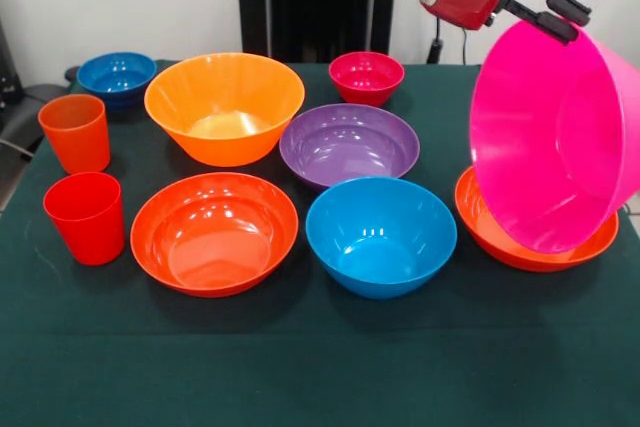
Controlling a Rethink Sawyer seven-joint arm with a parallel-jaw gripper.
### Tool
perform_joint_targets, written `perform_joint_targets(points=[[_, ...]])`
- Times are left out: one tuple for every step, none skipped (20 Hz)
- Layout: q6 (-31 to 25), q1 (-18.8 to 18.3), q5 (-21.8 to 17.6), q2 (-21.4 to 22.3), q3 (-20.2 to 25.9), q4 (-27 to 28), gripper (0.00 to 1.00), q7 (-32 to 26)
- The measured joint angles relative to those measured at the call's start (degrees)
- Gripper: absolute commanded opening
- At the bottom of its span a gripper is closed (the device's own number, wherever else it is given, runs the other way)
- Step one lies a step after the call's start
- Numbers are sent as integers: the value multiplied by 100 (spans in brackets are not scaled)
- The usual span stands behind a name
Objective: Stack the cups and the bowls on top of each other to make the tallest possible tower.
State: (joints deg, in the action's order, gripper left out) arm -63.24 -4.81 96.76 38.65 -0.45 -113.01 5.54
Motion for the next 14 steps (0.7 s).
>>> perform_joint_targets(points=[[-5,-9,-20,-3,4,7,0,-12],[-14,-20,-40,-5,7,12,0,-34],[-42,-35,-52,-12,15,17,0,-119],[-68,-40,-52,-16,19,18,0,-194],[-105,-40,-52,-19,25,18,0,-283],[-142,-40,-53,-22,31,18,0,-371],[-188,-40,-52,-25,41,18,0,-473],[-233,-39,-52,-25,52,18,0,-560],[-277,-39,-52,-26,63,18,0,-647],[-321,-39,-52,-27,73,18,0,-734],[-388,-39,-52,-26,90,19,0,-868],[-429,-39,-53,-28,101,17,0,-957],[-466,-39,-53,-28,110,18,0,-1037],[-530,-39,-67,-37,126,22,0,-1209]])
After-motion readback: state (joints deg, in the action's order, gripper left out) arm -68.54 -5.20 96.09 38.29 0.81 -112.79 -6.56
